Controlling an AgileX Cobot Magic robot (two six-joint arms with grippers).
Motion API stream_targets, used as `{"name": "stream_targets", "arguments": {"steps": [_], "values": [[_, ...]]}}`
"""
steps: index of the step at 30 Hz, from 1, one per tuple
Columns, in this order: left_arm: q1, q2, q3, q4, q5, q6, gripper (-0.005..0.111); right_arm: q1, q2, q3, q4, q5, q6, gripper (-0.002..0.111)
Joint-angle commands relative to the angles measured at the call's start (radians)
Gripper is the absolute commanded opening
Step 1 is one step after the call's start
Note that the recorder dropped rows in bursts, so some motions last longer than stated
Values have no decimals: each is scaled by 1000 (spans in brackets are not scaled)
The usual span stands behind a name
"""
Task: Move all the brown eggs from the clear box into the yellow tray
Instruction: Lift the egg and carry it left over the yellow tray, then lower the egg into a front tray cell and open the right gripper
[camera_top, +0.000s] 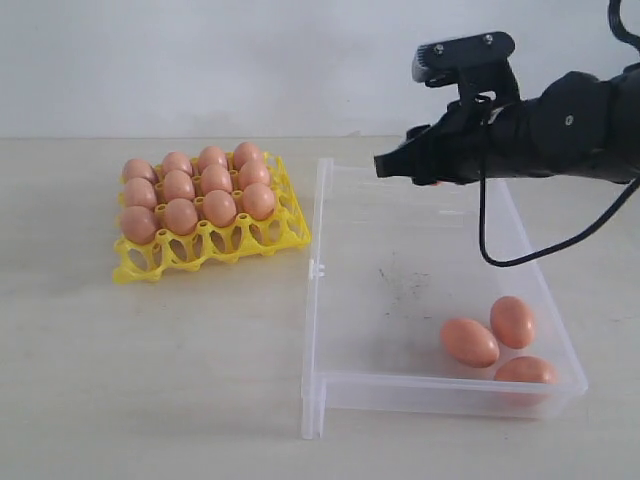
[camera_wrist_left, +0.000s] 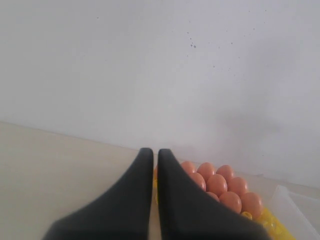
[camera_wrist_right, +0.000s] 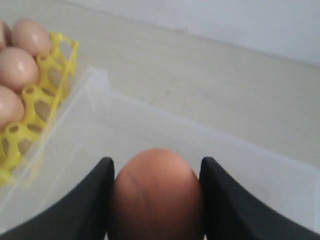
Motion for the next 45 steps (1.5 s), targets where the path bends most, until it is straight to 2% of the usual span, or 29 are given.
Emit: {"name": "stream_targets", "arguments": {"steps": [1, 3, 5, 8, 10, 17, 21, 27, 31, 45], "values": [[-4, -3, -3, -3, 0, 9, 4, 112, -13, 12, -22, -249, 38, 0], [-4, -3, -3, -3, 0, 9, 4, 161, 2, 12, -116, -385, 126, 0], [-4, -3, -3, -3, 0, 9, 4, 199, 25, 12, -285, -519, 305, 0], [-4, -3, -3, -3, 0, 9, 4, 208, 99, 7, -616, -790, 590, 0], [-4, -3, -3, -3, 0, 9, 4, 203, 168, -20, -728, -916, 712, 0], [-4, -3, -3, -3, 0, 9, 4, 205, 391, -273, -1216, -834, 1075, 0], [-4, -3, -3, -3, 0, 9, 4, 213, 511, -414, -1323, -809, 1208, 0], [-4, -3, -3, -3, 0, 9, 4, 287, 672, -645, -1372, -672, 1243, 0], [-4, -3, -3, -3, 0, 9, 4, 295, 767, -764, -1374, -638, 1330, 0], [-4, -3, -3, -3, 0, 9, 4, 295, 793, -798, -1370, -532, 1323, 0]]}}
